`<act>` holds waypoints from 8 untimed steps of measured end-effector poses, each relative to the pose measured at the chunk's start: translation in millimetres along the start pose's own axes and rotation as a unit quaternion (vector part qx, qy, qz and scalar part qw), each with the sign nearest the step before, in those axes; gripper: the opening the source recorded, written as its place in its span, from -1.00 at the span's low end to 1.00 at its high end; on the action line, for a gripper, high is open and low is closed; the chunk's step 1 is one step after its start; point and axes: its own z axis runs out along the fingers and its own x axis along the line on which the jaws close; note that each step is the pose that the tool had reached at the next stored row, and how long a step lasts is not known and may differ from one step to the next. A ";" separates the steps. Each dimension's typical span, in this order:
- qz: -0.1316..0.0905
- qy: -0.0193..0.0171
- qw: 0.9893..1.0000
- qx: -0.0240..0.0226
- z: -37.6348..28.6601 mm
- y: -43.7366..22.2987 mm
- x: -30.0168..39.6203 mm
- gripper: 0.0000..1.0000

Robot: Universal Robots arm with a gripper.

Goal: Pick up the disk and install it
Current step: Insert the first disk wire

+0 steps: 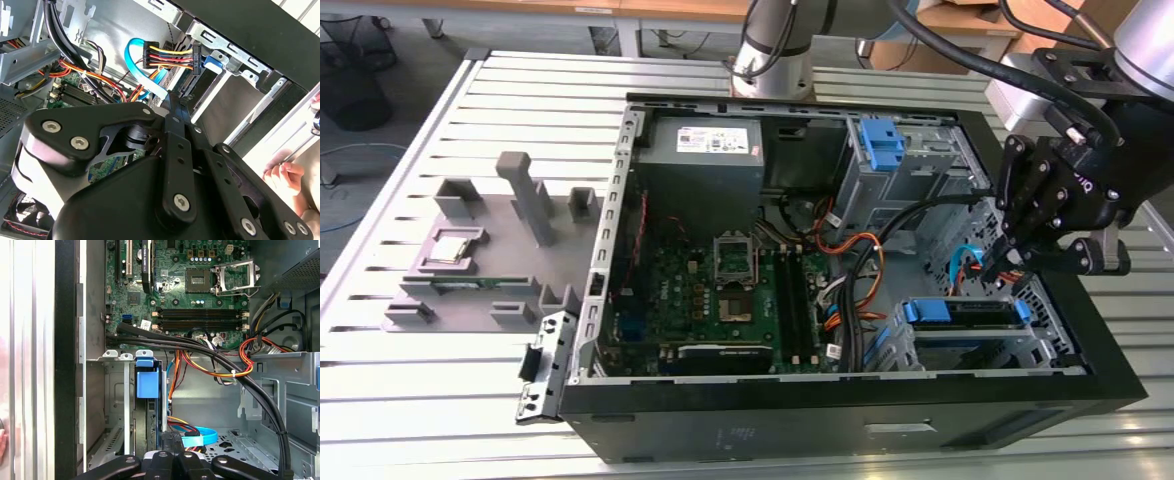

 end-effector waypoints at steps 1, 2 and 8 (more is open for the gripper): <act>0.000 0.000 1.000 0.000 0.0 0.0 0.0 -0.79; 0.000 0.000 1.000 0.000 0.0 0.0 0.0 -0.79; 0.000 0.000 1.000 0.000 0.0 0.0 0.0 -0.52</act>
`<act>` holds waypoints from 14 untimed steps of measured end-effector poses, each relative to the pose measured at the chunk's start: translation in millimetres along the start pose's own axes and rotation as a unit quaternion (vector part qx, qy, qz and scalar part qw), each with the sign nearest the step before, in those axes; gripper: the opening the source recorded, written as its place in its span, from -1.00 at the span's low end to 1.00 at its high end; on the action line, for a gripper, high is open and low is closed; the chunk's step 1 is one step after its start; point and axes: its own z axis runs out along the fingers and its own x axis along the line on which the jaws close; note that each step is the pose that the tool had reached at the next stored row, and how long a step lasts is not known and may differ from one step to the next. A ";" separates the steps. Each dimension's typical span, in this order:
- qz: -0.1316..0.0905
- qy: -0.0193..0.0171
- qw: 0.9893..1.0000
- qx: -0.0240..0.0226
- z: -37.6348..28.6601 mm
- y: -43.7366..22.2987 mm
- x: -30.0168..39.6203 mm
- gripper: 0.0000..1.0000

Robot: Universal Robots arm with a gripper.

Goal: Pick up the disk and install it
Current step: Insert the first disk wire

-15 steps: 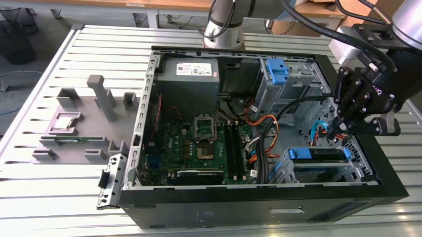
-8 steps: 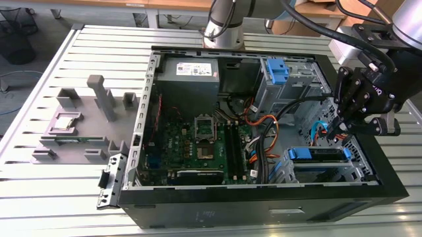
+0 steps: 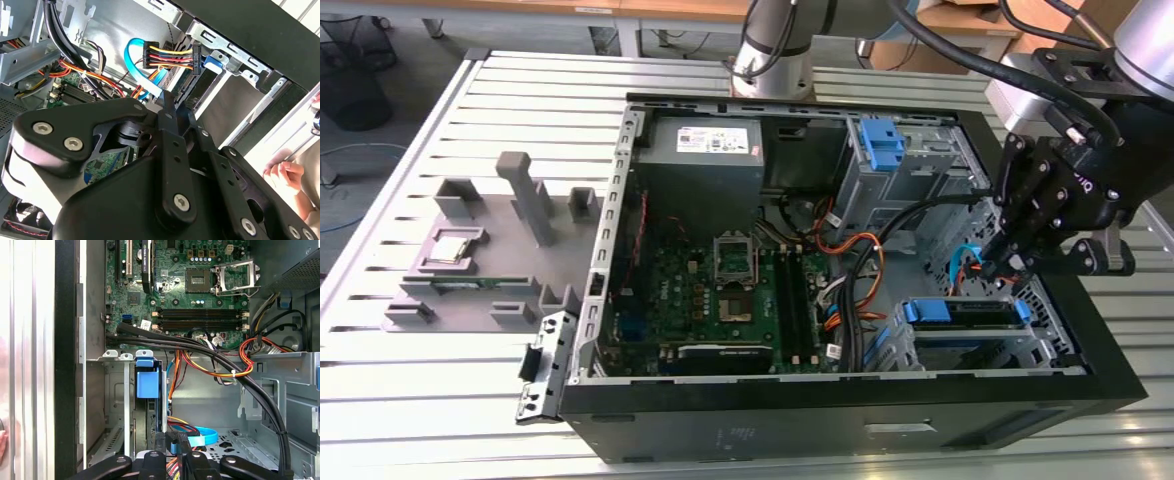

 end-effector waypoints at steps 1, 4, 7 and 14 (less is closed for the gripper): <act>0.000 0.000 1.000 0.000 0.7 0.0 -0.1 -0.52; 0.000 0.002 1.000 0.000 4.5 -0.1 0.0 -0.52; 0.000 0.005 1.000 -0.001 8.0 -0.2 0.1 -0.52; 0.000 0.006 1.000 -0.002 10.7 -0.4 0.1 -0.52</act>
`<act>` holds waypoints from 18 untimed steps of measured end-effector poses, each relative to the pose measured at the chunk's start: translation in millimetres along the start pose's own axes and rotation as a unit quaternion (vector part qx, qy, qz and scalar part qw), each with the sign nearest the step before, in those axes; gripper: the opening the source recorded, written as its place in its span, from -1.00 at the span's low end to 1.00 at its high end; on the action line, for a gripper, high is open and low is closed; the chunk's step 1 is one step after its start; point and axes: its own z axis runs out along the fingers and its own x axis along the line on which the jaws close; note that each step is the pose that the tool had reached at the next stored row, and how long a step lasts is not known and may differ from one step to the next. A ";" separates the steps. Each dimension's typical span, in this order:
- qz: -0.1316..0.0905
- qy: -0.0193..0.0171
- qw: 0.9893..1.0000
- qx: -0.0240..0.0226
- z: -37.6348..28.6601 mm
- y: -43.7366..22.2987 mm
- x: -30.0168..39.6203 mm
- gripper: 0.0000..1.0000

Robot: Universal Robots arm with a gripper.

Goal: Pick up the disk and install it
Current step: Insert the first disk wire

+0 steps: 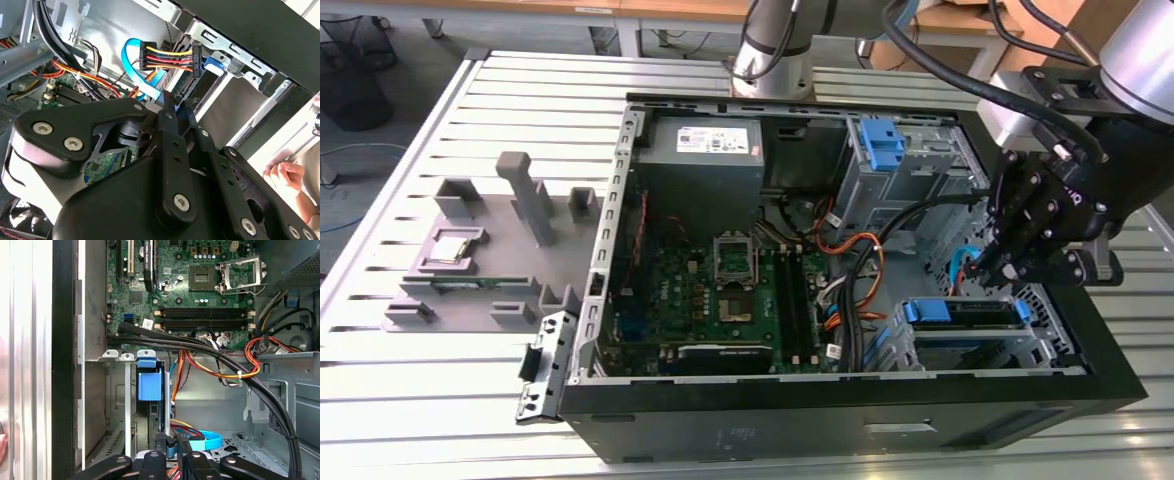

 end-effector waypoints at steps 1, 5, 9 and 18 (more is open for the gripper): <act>0.000 0.000 1.000 0.000 0.1 0.0 0.0 -0.52; 0.000 0.000 1.000 0.000 0.1 0.0 0.0 -0.55; 0.000 0.000 1.000 0.000 0.2 0.0 0.0 -0.68; 0.000 0.000 1.000 0.003 0.7 1.0 0.0 -0.68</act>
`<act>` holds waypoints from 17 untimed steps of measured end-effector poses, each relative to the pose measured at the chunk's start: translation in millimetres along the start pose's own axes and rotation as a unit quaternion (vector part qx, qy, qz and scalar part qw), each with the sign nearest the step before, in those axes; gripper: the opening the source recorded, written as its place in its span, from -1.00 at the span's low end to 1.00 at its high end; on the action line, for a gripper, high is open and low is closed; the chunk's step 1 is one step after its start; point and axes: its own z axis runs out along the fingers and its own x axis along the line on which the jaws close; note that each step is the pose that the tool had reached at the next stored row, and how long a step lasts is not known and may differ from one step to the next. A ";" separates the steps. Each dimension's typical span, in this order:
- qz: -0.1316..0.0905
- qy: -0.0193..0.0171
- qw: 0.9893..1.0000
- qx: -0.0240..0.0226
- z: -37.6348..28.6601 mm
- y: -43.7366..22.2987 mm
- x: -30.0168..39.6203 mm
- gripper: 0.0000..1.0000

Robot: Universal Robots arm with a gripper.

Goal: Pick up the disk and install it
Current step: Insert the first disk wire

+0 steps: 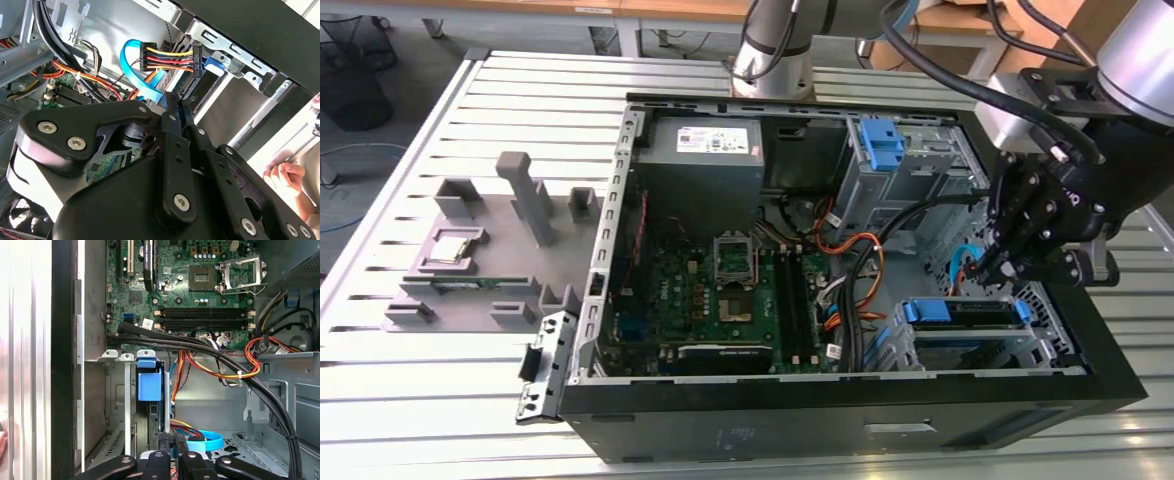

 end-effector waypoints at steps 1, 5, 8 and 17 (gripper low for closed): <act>0.000 0.000 1.000 0.003 0.2 1.0 0.0 -0.68; 0.000 0.001 1.000 0.012 1.3 4.3 0.2 -0.68; 0.000 0.003 1.000 0.013 2.2 6.3 0.4 -0.68; 0.000 0.006 1.000 0.013 9.0 8.2 3.3 -0.68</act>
